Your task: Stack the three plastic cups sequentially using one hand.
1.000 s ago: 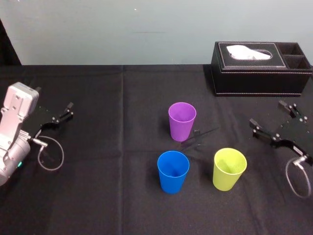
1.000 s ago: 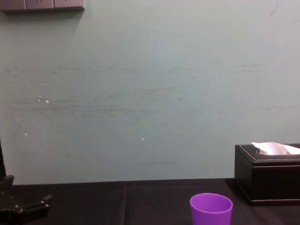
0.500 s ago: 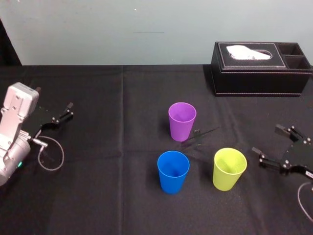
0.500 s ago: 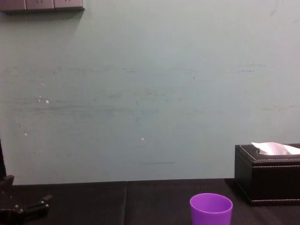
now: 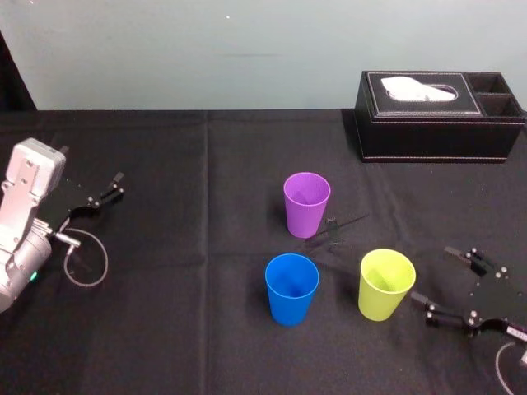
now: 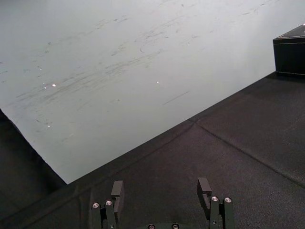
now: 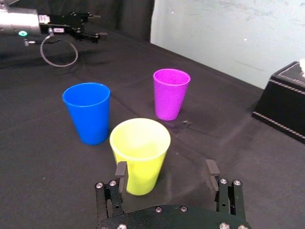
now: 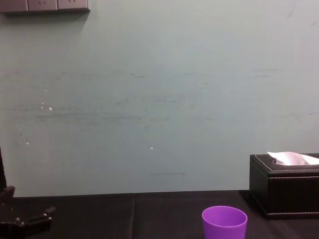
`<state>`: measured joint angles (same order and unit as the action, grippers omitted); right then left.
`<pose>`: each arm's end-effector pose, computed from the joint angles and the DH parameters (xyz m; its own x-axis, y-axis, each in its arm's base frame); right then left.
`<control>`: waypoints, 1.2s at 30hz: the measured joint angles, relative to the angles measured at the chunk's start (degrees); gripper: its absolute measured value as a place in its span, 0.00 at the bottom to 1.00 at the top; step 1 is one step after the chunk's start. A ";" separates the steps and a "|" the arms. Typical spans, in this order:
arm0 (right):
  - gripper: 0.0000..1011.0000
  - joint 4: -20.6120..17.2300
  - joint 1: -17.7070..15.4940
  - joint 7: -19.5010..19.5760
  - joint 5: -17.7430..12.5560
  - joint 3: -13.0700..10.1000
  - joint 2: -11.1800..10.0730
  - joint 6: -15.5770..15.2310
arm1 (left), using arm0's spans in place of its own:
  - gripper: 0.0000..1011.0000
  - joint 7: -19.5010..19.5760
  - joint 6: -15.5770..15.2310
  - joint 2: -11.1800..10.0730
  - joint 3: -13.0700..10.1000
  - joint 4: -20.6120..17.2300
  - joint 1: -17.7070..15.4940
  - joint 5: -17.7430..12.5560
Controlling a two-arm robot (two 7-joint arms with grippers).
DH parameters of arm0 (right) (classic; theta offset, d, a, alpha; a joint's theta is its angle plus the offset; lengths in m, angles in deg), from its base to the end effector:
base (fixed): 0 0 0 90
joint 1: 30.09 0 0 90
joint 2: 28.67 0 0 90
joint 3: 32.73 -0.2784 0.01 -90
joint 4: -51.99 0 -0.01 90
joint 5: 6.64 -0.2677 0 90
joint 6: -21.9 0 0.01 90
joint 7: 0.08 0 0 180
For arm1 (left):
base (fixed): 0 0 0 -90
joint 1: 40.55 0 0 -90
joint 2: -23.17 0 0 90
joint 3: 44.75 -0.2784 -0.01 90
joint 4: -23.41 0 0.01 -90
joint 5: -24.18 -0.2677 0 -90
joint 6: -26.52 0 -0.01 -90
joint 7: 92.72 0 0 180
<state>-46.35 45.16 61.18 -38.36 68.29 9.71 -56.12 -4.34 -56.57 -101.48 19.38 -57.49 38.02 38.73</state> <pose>0.2218 -0.1598 -0.2599 0.7296 -0.6630 0.1674 0.6834 0.6983 -0.2128 0.3173 0.0870 -0.2851 0.2924 0.8802 0.3737 -0.9552 0.2874 0.0703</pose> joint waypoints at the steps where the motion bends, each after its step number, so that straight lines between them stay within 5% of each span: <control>1: 0.99 0.08 -0.02 -0.19 0.13 0.08 0.15 0.00 | 1.00 0.00 0.00 0.00 0.00 0.00 0.00 0.00; 36: 0.99 6.35 7.85 -6.28 3.19 3.91 10.10 -4.10 | 1.00 0.00 0.00 0.00 0.00 0.00 0.00 0.00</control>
<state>-40.00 53.01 54.90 -35.16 72.20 19.81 -60.22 -4.34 -56.57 -101.48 19.38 -57.49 38.02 38.73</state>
